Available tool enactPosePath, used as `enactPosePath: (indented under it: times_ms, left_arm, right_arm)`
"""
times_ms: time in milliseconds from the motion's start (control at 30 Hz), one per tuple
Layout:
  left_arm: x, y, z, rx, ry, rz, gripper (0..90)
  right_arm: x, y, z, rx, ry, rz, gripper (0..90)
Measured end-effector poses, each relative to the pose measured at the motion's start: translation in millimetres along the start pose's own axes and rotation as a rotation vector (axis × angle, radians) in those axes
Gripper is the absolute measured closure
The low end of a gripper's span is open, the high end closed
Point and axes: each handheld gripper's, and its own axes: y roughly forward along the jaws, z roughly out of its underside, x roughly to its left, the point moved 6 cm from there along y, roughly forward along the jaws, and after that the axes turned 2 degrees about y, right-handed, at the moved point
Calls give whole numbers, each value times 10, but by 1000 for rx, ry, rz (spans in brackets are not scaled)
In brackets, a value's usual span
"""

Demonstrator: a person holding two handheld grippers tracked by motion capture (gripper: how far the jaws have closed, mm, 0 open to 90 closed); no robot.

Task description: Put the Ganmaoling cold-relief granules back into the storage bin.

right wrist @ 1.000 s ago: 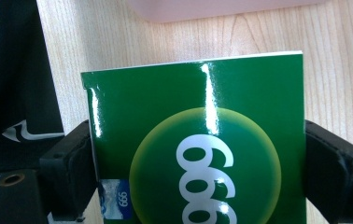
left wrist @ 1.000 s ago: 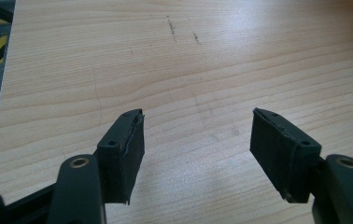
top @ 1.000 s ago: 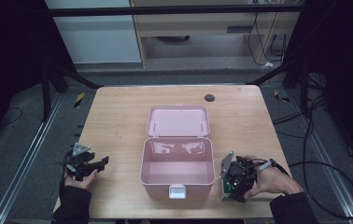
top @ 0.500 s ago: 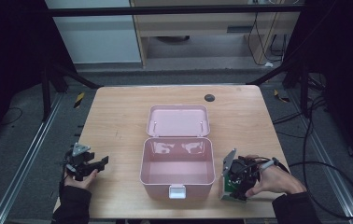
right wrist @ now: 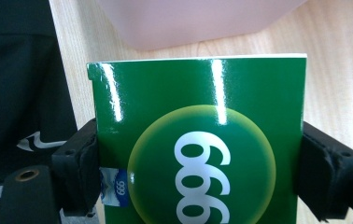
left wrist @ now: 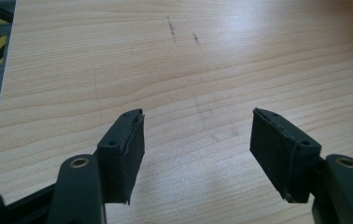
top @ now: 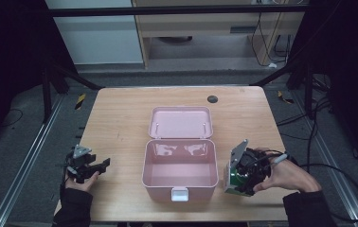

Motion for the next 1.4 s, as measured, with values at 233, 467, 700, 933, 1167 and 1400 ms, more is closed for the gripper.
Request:
enactPosePath:
  times_ms: [233,467,700,933,1167,1400]
  left_arm:
    - [5,-1,1,0,0,1,347]
    - [4,-4,0,0,1,1,347]
    - [5,-3,1,1,1,1,347]
    - [6,-3,1,0,1,1,347]
    - [5,1,2,1,0,1,346]
    - [8,-5,1,0,1,2,347]
  right_arm:
    - [-31,-221,-82,-22,0,18,163]
    - [-59,-390,-148,-39,2,36,163]
    - [-85,-541,-189,-45,11,56,163]
    - [-102,-693,-278,-60,-12,67,163]
    - [-106,-804,-370,-59,-31,76,163]
    - [-105,-871,-492,-66,-50,76,162]
